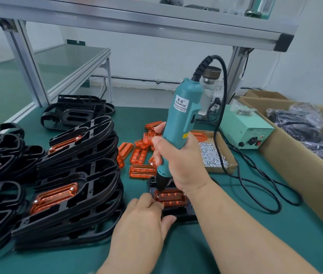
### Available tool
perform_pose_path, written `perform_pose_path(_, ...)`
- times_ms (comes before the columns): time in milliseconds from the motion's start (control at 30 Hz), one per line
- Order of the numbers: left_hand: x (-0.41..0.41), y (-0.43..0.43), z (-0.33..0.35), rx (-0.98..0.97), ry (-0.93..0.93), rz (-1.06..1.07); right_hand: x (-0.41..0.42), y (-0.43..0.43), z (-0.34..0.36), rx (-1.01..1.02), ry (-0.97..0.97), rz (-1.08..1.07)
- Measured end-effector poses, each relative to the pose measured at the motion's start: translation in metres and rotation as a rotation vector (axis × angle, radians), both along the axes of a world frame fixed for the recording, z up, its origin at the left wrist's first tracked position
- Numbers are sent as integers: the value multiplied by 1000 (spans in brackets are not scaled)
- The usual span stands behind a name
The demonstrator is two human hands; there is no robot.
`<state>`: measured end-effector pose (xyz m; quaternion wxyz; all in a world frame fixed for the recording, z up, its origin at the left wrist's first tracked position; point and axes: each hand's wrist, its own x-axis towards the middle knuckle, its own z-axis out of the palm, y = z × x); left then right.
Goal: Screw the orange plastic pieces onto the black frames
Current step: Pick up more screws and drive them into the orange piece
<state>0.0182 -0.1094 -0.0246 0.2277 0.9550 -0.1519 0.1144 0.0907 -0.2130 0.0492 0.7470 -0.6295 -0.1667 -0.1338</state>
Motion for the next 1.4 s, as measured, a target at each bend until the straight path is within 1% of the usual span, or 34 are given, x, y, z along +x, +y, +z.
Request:
perform_pose_path(200, -2, 1, 0, -2, -25, -33, 2, -2, 1, 29, 7, -13)
perform_pose_path(467, 4, 3, 0, 135, -3, -46, 7, -5, 1, 32, 33, -14)
perform_pose_path(667, 6, 3, 1, 148, 31, -44, 9, -1, 5, -17, 40, -12)
perform_pose_path(800, 6, 3, 2, 145, 47, -43, 10, 0, 5, 7, 39, -35)
perform_pose_path(867, 6, 3, 3, 143, 44, -47, 7, -1, 6, 21, 37, 6)
perform_pose_path(900, 6, 3, 3, 143, 46, -50, 5, -2, 9, 51, 36, 47)
perform_pose_path(967, 6, 4, 4, 140, 56, -52, 5, -8, 22, 200, 34, 141)
perform_pose_path(1033, 5, 4, 5, 131, 68, -47, 6, -19, 42, 352, 29, 160)
perform_pose_path(1067, 4, 4, 6, 131, 75, -46, 6, -25, 52, 391, 28, 126)
perform_pose_path(1133, 3, 4, 8, 136, 93, -45, 4, -40, 67, 402, 64, 14)
perform_pose_path(1267, -1, 3, 14, 172, 106, -8, -8, -73, 69, 367, 303, -231)
perform_pose_path(1400, -4, -2, 23, 236, 110, 8, -27, -102, 56, 262, 485, -346)
